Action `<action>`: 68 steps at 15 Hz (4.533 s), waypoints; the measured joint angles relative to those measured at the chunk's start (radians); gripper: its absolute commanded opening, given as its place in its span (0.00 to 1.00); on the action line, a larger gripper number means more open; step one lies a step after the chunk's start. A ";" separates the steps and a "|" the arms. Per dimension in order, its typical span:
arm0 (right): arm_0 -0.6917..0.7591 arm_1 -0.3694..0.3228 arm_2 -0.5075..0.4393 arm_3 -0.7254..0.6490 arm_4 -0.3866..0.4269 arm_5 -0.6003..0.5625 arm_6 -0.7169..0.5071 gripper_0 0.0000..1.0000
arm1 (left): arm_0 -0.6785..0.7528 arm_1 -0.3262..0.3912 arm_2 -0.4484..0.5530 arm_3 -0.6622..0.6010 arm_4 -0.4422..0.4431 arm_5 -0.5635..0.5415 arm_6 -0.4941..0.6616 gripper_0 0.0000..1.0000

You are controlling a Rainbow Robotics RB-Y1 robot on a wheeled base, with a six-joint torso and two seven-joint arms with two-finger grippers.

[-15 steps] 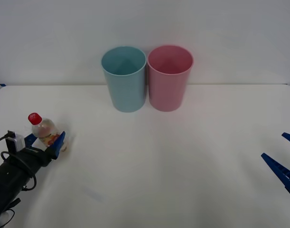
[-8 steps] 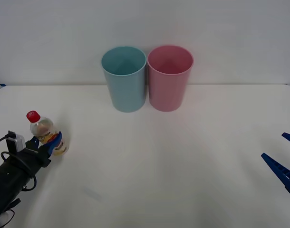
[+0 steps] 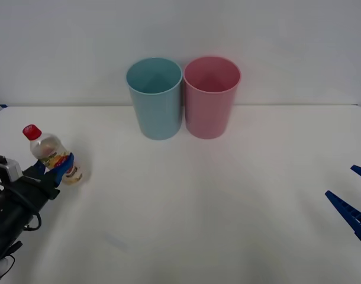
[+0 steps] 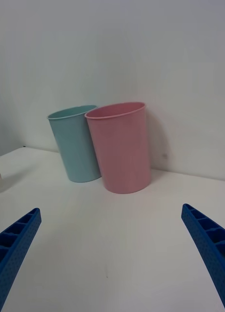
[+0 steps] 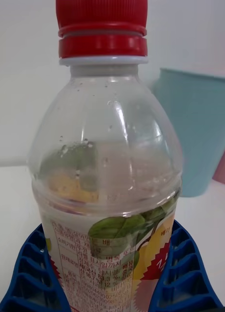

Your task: Grasp the object on the table and drop it into the matching bin: aluminum can to the light blue bin, PET bottle to the pink bin.

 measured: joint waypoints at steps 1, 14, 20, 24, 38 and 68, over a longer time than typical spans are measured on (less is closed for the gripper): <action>0.000 0.000 0.000 0.000 0.000 0.000 0.000 1.00 | 0.013 0.000 -0.001 -0.045 0.000 -0.001 0.047 0.00; 0.000 0.000 0.000 0.000 0.000 0.000 0.000 1.00 | -0.040 0.046 0.008 -0.333 -0.113 -0.031 0.377 0.00; 0.000 0.000 0.000 0.000 0.000 0.000 0.000 1.00 | -0.103 0.189 0.019 -0.341 -0.027 -0.061 0.431 0.00; 0.000 0.000 0.000 0.000 0.000 0.000 0.000 1.00 | -0.122 0.218 0.069 -0.382 -0.013 -0.070 0.472 0.00; 0.000 0.000 0.000 0.000 0.000 0.000 0.000 1.00 | -0.560 0.237 -0.165 -0.230 -0.315 -0.069 0.727 0.00; 0.000 0.000 0.000 0.000 0.000 0.000 0.000 1.00 | -1.047 -0.332 -0.271 0.293 -1.019 0.302 0.607 0.05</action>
